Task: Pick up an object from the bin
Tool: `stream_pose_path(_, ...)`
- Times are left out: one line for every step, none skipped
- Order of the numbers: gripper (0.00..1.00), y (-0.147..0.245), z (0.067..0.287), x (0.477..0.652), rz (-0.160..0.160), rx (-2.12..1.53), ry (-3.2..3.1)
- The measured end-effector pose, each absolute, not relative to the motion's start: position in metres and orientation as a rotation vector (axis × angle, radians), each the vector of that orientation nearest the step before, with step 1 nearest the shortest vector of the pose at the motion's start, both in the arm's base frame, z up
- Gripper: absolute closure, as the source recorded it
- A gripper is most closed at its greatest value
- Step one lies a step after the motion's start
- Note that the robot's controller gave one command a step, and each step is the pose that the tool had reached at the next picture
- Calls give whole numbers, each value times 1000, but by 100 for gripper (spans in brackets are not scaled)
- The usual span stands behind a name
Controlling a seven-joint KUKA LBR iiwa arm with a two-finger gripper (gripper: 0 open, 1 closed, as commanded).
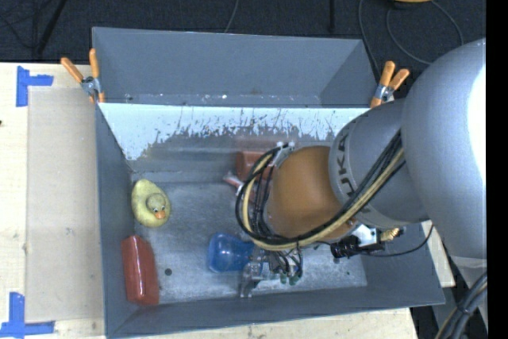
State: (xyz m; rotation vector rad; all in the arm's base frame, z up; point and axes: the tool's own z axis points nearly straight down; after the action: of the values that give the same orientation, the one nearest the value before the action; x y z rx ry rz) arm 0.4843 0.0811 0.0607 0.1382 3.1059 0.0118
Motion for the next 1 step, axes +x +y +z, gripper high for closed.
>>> stream_pose_path(100,81,61,483,11,144,3106)
